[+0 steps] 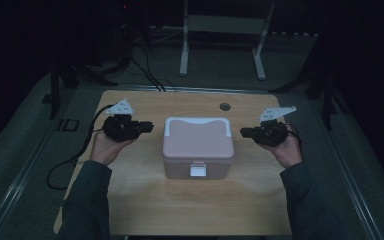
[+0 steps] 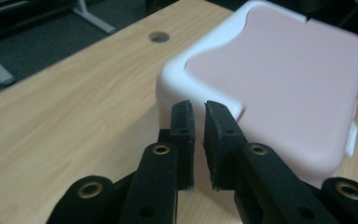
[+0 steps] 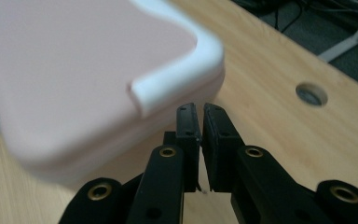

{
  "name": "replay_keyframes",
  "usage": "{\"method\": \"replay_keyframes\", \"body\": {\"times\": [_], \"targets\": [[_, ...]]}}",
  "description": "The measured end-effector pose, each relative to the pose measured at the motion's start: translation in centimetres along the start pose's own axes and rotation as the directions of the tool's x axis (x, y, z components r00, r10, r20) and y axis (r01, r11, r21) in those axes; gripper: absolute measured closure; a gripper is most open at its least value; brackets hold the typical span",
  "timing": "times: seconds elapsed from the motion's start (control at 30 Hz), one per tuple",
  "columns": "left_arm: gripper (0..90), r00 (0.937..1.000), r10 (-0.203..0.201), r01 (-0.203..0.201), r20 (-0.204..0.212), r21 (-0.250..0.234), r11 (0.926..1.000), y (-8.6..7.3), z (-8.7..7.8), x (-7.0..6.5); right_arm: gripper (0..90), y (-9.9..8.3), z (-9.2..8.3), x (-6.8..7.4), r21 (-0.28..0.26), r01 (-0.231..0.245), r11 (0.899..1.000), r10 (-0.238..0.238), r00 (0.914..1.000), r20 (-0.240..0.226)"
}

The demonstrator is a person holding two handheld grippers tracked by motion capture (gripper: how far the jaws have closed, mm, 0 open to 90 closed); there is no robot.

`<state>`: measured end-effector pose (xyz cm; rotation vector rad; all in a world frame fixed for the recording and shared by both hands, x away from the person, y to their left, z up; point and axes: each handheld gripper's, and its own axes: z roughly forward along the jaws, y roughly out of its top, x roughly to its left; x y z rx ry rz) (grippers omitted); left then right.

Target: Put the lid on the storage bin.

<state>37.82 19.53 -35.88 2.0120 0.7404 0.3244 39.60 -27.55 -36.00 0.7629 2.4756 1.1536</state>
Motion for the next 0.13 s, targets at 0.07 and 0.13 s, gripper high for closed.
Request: {"method": "replay_keyframes", "body": {"times": [0.07, 0.13], "targets": [[77.2, 0.9999, -0.016, 0.016, -0.006, 0.003, 0.9999, -1.0, 0.0, 0.1, 83.7, -1.0, 0.0, 0.2, 0.010, -0.007, 1.000, 0.007, 1.0000, 0.003], [75.0, 0.9997, -0.024, 0.024, -0.010, 0.008, 0.9997, -1.8, 0.0, 0.1, 83.4, -1.7, 0.0, 0.3, 0.014, -0.012, 1.000, 0.012, 0.9999, 0.008]]}}
